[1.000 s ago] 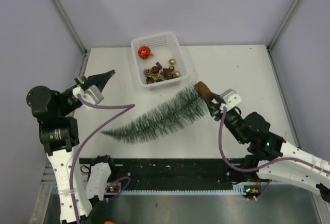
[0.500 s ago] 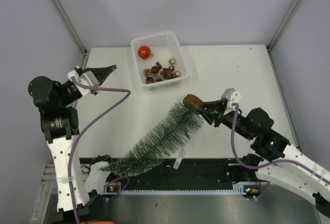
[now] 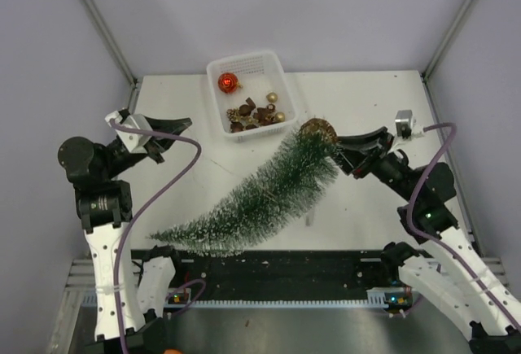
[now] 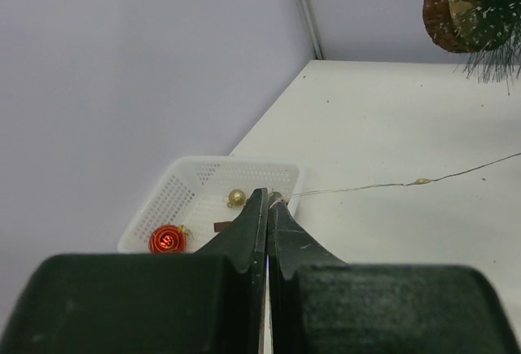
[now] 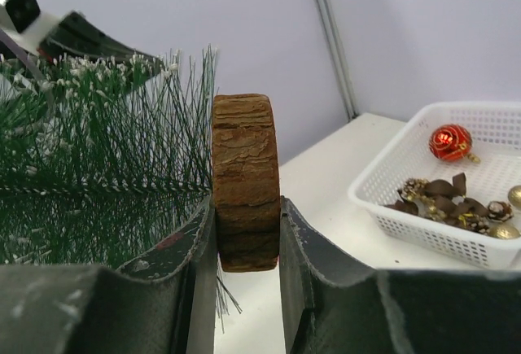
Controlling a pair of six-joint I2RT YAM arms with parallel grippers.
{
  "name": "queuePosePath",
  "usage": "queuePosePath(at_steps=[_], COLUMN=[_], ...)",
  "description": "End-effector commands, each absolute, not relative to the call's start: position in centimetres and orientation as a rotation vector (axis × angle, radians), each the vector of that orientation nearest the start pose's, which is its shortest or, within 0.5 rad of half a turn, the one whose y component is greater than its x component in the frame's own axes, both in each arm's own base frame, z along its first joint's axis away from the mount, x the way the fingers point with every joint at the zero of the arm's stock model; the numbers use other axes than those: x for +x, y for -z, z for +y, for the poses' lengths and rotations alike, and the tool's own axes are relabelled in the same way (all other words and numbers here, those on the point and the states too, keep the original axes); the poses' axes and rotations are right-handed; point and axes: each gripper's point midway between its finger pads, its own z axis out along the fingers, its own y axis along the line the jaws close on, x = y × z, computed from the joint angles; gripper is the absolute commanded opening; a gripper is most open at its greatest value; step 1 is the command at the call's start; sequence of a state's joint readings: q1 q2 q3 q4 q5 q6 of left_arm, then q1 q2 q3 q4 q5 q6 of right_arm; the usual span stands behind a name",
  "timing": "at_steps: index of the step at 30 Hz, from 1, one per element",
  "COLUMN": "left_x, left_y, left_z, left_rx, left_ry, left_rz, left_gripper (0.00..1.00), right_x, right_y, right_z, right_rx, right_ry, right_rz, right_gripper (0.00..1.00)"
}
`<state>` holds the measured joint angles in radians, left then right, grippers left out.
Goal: Decorate the small christmas tree
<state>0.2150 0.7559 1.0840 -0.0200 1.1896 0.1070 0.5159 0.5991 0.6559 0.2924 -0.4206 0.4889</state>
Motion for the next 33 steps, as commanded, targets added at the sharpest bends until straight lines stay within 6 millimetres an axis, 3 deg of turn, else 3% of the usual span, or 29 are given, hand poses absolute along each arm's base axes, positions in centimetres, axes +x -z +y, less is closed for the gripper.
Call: queuePosePath(at_steps=[1,5,7,10,12,18,24,33], left_x=[20.6,20.1,19.6,18.5,17.7,15.3,12.6,11.0], left_y=[-45.4,-44.6,-43.8,-42.7,-42.3,-42.3,-41.0,-41.7], left_z=[-12.3,-12.7,-12.8,-13.3,-13.7,-15.1,-16.2,-16.6], left_rx=[0.888,0.892,0.910,0.953,0.979,1.046,1.131,1.171], left_ry=[0.540,0.601,0.611,0.624,0.634,0.713,0.805,0.835], left_rz=[1.110,1.135,1.142,1.134,1.123,1.104,1.098,1.074], left_gripper=[0.00,0.00,0.00,0.00,0.00,0.00,0.00,0.00], right_x=[17.8,19.8,21.3,24.5,25.6,28.4,29.6,29.9], right_y=[-43.5,-45.1,-46.0,-46.2,-46.9,-44.8,-43.3,-43.9], right_z=[20.0,17.8,17.0,15.6,14.9,14.9,15.0,13.8], right_rx=[-0.333,-0.135,-0.056,0.073,0.103,0.148,0.139,0.099], right_ry=[-1.365,-1.527,-1.482,-1.288,-1.151,-0.743,-0.395,0.038], right_rz=[1.095,1.048,1.049,1.150,1.178,1.355,1.428,1.387], right_gripper=[0.00,0.00,0.00,0.00,0.00,0.00,0.00,0.00])
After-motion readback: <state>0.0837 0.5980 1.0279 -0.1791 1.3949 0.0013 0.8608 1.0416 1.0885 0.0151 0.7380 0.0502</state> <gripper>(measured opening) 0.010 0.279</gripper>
